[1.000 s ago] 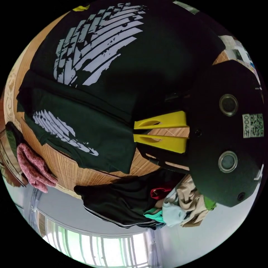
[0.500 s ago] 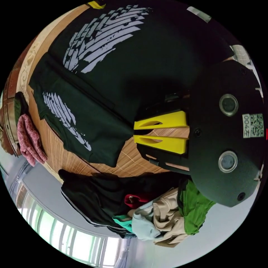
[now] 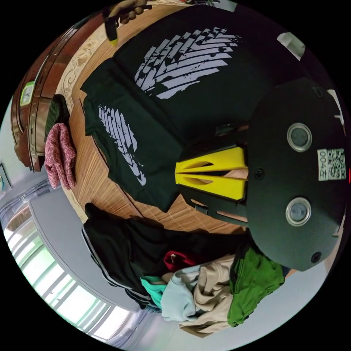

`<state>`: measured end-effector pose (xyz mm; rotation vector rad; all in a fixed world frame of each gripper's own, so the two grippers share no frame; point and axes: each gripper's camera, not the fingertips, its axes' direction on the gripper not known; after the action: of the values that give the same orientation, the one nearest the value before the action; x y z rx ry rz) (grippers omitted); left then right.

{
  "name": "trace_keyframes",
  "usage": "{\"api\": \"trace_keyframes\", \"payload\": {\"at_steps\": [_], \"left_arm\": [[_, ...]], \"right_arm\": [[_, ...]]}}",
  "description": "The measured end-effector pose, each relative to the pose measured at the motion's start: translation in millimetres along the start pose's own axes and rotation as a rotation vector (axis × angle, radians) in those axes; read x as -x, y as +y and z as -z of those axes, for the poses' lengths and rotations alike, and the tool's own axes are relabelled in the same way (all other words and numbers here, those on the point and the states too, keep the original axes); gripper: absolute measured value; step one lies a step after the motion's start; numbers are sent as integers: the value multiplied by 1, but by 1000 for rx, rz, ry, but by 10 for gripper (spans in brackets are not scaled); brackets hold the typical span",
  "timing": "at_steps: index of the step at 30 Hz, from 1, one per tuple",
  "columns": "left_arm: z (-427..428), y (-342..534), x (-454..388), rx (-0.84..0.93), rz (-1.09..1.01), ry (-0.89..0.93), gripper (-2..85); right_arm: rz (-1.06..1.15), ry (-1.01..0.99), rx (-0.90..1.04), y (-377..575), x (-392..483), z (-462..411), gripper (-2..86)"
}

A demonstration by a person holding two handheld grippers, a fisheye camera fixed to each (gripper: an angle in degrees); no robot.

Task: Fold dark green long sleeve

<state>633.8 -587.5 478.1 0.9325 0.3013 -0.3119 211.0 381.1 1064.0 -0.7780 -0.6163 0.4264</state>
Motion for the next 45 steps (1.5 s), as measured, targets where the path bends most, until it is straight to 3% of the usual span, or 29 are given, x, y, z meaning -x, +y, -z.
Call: {"api": "trace_keyframes", "payload": {"at_steps": [2, 8, 16, 23, 26, 27, 30, 38, 45], "left_arm": [[-11, -2, 0, 26, -1, -2, 1], [-34, 0, 12, 82, -11, -29, 1], [-51, -8, 37, 140, 5, 15, 1], [-21, -34, 79, 42, 136, 44, 1], [-58, -55, 86, 188, 134, 79, 1], [-81, -59, 89, 311, 152, 109, 1], [-78, -65, 102, 323, 206, 149, 1], [27, 18, 90, 197, 251, 363, 1], [40, 139, 1, 431, 233, 396, 2]], "right_arm": [[-115, -88, -14, -23, -19, -11, 86], [-265, -47, 4, -30, -39, -34, 56], [-92, 104, -47, -22, -19, -10, 65], [104, 155, -10, -54, 14, -16, 83], [62, 190, 130, -69, 12, -43, 67], [56, 197, 134, -70, 12, -45, 62], [78, 172, 99, -62, 22, -27, 55], [115, 150, 296, 86, 23, 6, 18], [5, 256, 436, 202, 6, -13, -6]]}}
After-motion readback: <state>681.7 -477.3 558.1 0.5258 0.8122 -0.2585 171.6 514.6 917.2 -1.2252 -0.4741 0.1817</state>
